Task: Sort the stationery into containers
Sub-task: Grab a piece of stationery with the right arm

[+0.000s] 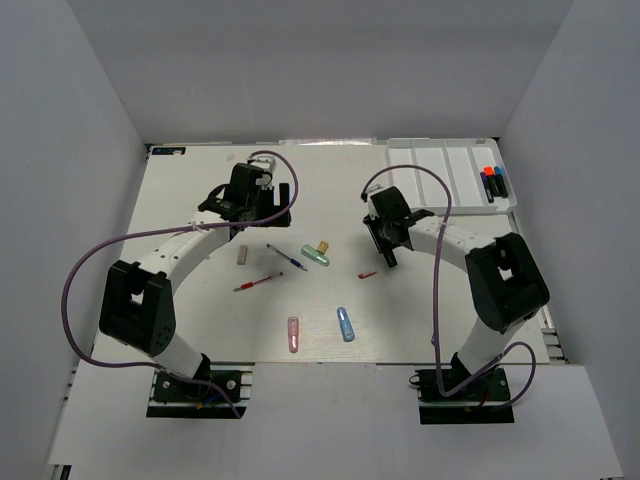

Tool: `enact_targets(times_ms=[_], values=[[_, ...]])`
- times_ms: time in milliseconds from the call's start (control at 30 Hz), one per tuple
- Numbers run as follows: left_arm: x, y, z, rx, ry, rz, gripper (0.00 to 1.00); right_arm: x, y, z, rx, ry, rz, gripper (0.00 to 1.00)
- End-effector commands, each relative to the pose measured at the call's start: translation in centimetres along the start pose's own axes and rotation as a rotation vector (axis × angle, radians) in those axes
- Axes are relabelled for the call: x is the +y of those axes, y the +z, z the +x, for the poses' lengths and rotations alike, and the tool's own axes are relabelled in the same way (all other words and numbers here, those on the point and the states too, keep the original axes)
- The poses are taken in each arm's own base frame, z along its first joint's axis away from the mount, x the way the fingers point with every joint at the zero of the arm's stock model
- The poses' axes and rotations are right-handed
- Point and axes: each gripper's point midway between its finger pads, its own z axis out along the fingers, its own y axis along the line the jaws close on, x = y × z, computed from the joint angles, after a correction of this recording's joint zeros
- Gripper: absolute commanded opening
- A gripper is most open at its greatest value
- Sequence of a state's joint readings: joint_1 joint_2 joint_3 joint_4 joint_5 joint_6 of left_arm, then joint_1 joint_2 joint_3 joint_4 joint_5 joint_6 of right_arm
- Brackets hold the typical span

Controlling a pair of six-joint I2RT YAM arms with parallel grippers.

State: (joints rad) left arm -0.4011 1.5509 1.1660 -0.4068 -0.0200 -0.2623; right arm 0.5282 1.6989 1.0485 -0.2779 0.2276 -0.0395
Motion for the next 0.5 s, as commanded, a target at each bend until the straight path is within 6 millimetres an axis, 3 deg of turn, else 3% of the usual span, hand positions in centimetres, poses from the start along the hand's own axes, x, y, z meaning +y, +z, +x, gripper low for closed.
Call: enact_targets(times_ms=[0,100,233,367,467], values=[[0.0,-0.6,-1.6,-0.057,-0.007,-0.005,0.96,-0.8,0.6,-5.8,-0.17,-0.028,-0.008,0.0],[-0.1,-0.7,-1.8,-0.06,-0.013,-0.003,0.96,-0.4,1.2,-6.8,-0.177,-0.021,-0.061,0.23],[-0.3,-0.7,-2.0,-0.055,-0.019,0.003,0.96,0.2,1.4,-6.1,-0.156,-0.008,-0.119,0.46],[-0.6,-0.6,-2.4,-0.052,-0.02,0.013,0.96,0.6,1.8,-5.0,-0.126,-0.007,-0.167,0.49],[-0.8,-0.3,-2.4,-0.044,-0.028,0.021,0.96,1.2,2.3,-4.4,-0.1,-0.005,-0.21,0.58]])
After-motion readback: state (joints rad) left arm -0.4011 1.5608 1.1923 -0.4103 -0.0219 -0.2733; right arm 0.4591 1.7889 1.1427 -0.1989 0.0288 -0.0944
